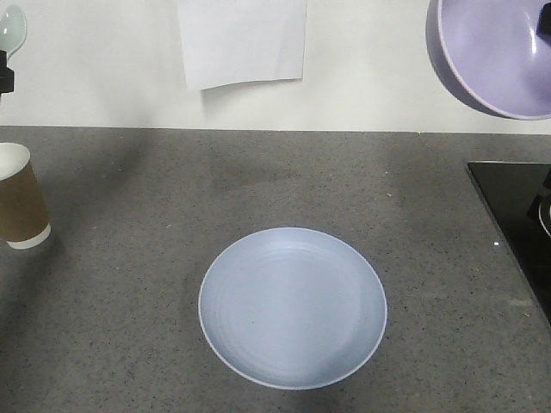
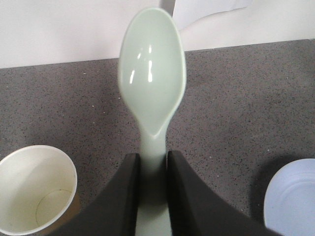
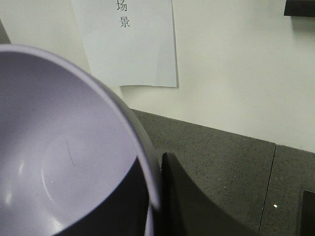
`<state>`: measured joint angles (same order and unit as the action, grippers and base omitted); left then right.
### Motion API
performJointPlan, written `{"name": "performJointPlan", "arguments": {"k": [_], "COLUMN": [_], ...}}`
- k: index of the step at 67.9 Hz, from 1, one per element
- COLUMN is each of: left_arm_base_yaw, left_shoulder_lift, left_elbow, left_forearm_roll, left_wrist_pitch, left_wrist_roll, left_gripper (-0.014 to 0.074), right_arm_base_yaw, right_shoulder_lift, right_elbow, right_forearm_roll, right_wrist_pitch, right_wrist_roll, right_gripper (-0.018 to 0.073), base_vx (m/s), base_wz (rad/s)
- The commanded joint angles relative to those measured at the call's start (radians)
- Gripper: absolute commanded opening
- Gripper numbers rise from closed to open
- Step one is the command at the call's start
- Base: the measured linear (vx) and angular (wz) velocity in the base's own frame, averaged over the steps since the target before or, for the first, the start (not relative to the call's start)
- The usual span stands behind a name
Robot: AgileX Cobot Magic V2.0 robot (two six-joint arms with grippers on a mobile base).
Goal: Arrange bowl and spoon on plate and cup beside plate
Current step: 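Drive the base closer, centering the pale blue plate ahead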
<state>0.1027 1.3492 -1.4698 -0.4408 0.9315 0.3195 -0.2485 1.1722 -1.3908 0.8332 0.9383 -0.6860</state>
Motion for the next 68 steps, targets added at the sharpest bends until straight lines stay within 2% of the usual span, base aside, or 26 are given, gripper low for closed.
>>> {"name": "performJointPlan", "arguments": {"k": [1,68], "left_arm_base_yaw": [0.001,0.001], "left_shoulder_lift": [-0.029,-0.029], "left_elbow": [-0.023,-0.023], "left_forearm_roll": [-0.034,-0.034], "left_wrist_pitch": [-0.054,-0.054], "left_wrist_roll": [0.0,0.0], "left_gripper": [-0.0006,-0.0006], "right_arm_base_yaw": [-0.006,-0.006], "right_shoulder_lift": [-0.02,-0.02], "right_elbow": [-0.03,-0.03], "right_forearm_roll": [0.051,0.051], "right_wrist_pitch": [-0.051,-0.05], "right_wrist_roll": [-0.006,-0.006], "right_gripper": [-0.0003,-0.0003], "base_vx": [0.0,0.0], "base_wz": [0.0,0.0]}}
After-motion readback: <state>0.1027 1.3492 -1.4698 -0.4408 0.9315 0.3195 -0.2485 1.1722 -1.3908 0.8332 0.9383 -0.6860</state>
